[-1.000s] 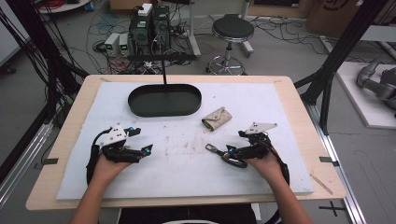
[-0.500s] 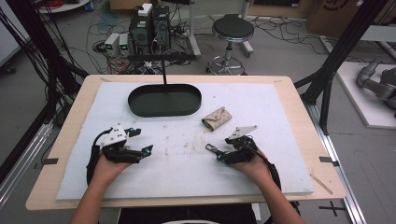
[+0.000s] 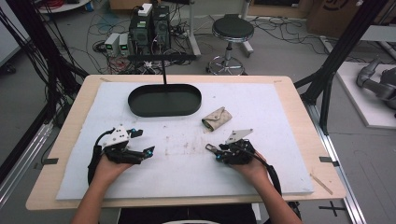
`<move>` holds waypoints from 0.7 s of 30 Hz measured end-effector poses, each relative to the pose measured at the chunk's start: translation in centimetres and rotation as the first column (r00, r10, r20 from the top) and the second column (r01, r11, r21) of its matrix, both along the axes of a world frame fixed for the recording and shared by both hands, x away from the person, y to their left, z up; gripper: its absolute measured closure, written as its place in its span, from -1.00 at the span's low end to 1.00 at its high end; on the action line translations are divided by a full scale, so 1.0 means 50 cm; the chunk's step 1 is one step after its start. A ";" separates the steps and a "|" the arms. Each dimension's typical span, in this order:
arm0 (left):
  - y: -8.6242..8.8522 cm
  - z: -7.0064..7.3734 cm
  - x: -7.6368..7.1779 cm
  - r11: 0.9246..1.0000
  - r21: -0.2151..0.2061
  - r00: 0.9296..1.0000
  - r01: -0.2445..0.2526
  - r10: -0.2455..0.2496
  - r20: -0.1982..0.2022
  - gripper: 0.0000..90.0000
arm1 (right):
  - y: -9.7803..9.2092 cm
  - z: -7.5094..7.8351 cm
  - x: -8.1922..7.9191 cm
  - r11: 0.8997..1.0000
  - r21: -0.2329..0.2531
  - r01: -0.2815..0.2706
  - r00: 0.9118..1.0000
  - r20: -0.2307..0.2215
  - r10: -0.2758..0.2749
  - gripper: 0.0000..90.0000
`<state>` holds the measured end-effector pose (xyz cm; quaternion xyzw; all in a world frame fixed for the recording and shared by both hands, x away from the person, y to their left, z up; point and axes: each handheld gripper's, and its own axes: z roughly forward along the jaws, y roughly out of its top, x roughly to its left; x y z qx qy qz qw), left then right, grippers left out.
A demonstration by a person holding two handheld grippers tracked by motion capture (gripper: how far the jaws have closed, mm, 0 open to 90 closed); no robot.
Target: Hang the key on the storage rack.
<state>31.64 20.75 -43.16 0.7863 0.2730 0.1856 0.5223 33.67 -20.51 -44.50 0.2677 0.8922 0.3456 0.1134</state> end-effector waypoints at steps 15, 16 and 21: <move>-0.007 0.002 -0.002 1.000 0.010 1.000 0.012 -0.012 0.007 -0.58 | 0.000 -0.001 -0.004 1.000 0.020 0.018 1.000 -0.005 -0.017 0.88; -0.007 0.002 -0.002 1.000 0.011 1.000 0.012 -0.012 0.007 -0.58 | 0.000 -0.001 -0.004 1.000 0.020 0.018 1.000 -0.005 -0.017 0.88; -0.005 0.002 -0.002 1.000 0.014 1.000 0.009 -0.009 0.005 -0.58 | -0.011 0.007 -0.001 0.997 0.069 0.034 0.999 -0.026 -0.033 0.93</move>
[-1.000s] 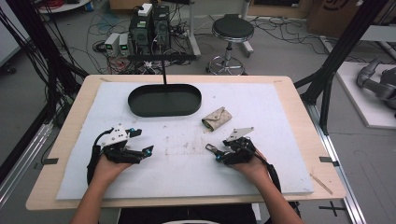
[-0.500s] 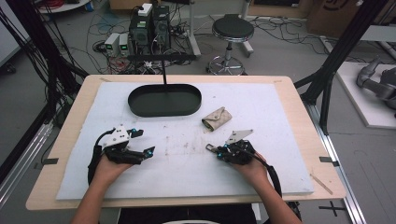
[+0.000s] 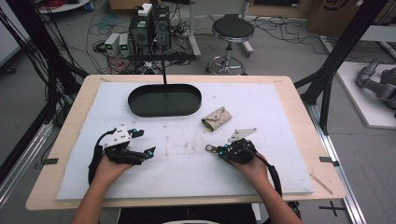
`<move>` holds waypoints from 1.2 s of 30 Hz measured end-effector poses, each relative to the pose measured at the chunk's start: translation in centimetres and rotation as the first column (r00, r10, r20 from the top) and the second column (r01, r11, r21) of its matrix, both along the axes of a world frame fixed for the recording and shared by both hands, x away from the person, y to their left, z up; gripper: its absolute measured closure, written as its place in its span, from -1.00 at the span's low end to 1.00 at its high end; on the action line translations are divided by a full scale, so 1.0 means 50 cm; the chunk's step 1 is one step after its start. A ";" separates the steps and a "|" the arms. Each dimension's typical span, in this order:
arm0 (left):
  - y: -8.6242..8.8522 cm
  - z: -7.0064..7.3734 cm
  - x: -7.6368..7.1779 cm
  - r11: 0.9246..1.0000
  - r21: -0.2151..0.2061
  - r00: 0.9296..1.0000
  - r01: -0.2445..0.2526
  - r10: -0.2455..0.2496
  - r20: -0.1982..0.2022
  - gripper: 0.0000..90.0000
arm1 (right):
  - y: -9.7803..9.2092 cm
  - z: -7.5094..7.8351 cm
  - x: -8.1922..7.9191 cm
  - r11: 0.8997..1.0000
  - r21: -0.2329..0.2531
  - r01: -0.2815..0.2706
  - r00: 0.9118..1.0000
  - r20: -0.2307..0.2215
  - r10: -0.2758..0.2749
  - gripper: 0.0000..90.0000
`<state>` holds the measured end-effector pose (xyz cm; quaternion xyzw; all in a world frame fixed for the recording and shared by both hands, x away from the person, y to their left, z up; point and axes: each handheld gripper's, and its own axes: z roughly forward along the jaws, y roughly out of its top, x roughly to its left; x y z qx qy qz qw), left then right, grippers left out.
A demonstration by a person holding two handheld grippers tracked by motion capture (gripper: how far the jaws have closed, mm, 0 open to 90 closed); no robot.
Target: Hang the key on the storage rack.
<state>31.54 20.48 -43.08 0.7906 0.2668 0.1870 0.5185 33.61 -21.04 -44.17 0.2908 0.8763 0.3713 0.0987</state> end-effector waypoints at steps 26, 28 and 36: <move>0.010 0.015 -0.004 1.000 -0.022 1.000 -0.013 0.013 0.025 -0.58 | -0.017 0.153 0.054 0.984 0.175 0.040 0.988 0.141 -0.065 0.94; 0.011 0.015 -0.003 1.000 -0.017 1.000 -0.011 0.011 0.026 -0.58 | -0.008 0.165 0.064 0.984 0.177 0.033 0.986 0.157 -0.061 0.94; 0.013 0.018 -0.004 1.000 -0.027 1.000 -0.002 0.003 0.030 -0.58 | 0.025 0.210 0.112 0.980 0.196 0.028 0.983 0.172 -0.062 0.94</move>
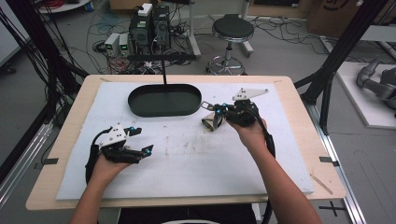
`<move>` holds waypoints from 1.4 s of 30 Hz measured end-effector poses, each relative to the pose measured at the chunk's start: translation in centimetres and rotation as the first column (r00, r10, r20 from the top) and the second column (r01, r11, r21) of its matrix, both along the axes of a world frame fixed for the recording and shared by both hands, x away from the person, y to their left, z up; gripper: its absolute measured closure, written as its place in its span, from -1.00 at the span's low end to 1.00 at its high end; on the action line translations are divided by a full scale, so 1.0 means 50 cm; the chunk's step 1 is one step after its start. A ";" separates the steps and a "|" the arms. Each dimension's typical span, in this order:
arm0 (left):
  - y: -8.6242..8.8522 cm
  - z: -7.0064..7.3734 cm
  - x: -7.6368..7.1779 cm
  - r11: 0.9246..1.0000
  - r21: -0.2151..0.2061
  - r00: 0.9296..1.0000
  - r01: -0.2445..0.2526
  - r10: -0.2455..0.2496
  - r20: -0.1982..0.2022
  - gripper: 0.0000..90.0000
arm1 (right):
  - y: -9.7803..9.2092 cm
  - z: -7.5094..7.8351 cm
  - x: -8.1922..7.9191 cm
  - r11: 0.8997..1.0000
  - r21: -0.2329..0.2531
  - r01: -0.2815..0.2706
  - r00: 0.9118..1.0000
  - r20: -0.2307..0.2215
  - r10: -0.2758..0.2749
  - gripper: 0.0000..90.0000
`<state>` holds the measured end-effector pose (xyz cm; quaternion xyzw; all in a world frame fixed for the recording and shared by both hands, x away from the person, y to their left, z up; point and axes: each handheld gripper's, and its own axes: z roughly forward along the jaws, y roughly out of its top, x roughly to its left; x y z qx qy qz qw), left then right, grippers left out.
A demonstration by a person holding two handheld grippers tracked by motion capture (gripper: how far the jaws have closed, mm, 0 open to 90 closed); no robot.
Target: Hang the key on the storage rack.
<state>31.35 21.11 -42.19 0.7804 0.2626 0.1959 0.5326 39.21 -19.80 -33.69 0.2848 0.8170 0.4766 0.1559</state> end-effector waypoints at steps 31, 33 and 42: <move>0.006 0.000 0.004 1.000 -0.012 1.000 -0.010 0.010 -0.001 -0.58 | 0.120 0.098 0.234 0.996 0.009 0.090 0.996 0.008 -0.090 0.94; 0.006 0.001 0.005 1.000 -0.009 1.000 -0.008 0.008 -0.001 -0.58 | 0.127 0.098 0.246 0.995 0.005 0.101 0.995 0.004 -0.101 0.94; 0.008 0.000 0.005 1.000 -0.010 1.000 -0.010 0.010 -0.004 -0.58 | 0.134 0.073 0.282 0.989 0.008 0.144 0.989 -0.025 -0.144 0.94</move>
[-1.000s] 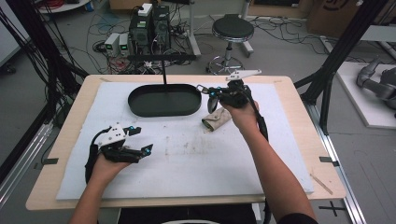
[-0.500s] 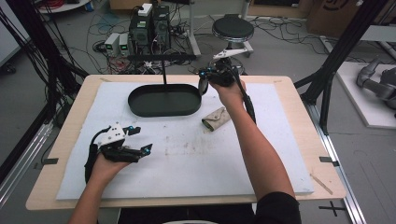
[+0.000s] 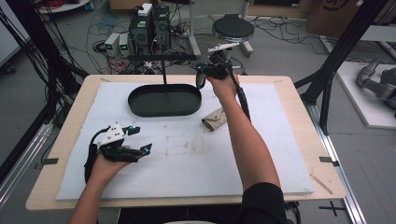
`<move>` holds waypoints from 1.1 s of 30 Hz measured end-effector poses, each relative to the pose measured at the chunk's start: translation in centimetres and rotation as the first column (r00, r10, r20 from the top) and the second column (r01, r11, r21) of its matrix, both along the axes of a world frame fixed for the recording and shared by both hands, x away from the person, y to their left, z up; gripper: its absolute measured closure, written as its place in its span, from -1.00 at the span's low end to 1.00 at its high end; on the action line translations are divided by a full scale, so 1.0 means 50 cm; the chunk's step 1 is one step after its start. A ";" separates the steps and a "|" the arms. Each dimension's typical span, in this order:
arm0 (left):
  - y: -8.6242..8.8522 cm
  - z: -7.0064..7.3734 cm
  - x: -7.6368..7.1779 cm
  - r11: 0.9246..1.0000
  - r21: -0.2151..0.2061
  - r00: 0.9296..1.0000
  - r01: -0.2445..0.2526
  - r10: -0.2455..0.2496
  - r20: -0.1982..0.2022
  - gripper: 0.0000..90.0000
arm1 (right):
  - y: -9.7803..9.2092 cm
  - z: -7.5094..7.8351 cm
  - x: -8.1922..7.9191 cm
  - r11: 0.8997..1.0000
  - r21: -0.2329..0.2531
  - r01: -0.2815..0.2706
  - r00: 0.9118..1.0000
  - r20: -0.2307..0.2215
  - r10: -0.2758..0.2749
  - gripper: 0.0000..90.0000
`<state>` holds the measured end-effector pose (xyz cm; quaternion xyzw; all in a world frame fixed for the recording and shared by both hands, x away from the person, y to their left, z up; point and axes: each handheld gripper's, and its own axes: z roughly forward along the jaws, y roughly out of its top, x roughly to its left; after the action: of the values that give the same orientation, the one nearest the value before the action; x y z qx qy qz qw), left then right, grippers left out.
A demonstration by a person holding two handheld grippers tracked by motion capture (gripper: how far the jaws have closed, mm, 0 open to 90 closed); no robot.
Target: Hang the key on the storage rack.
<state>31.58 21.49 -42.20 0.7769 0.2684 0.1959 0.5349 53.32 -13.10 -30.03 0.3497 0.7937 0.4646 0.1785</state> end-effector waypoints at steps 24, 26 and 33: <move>-0.002 -0.003 0.001 1.000 0.011 1.000 -0.004 0.005 -0.013 -0.59 | 0.007 -0.013 -0.022 0.990 -0.112 0.087 0.993 0.090 -0.077 0.03; -0.003 -0.003 0.001 1.000 0.010 1.000 -0.005 0.005 -0.011 -0.58 | -0.001 -0.020 -0.039 0.990 -0.116 0.076 0.993 0.095 -0.065 -0.04; -0.010 -0.001 -0.002 1.000 0.012 1.000 0.002 -0.002 -0.013 -0.58 | -0.024 -0.030 -0.075 0.987 -0.162 0.013 1.000 -0.001 -0.013 -0.21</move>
<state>31.46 21.01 -42.26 0.7816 0.2699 0.1920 0.5286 49.56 -14.32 -31.51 0.3397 0.8269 0.3968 0.2084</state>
